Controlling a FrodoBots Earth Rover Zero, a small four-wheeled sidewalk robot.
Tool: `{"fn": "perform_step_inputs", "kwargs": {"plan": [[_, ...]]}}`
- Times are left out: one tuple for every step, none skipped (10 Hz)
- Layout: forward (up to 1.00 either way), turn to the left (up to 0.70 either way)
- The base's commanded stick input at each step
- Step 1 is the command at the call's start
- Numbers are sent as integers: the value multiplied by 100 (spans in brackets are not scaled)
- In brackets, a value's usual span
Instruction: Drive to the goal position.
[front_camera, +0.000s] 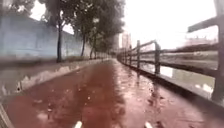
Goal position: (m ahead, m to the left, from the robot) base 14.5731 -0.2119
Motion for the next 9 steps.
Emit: {"fn": "perform_step_inputs", "kwargs": {"plan": [[50, 0], [50, 0], [50, 0], [50, 0], [50, 0], [50, 0], [50, 0], [50, 0], [50, 0]]}}
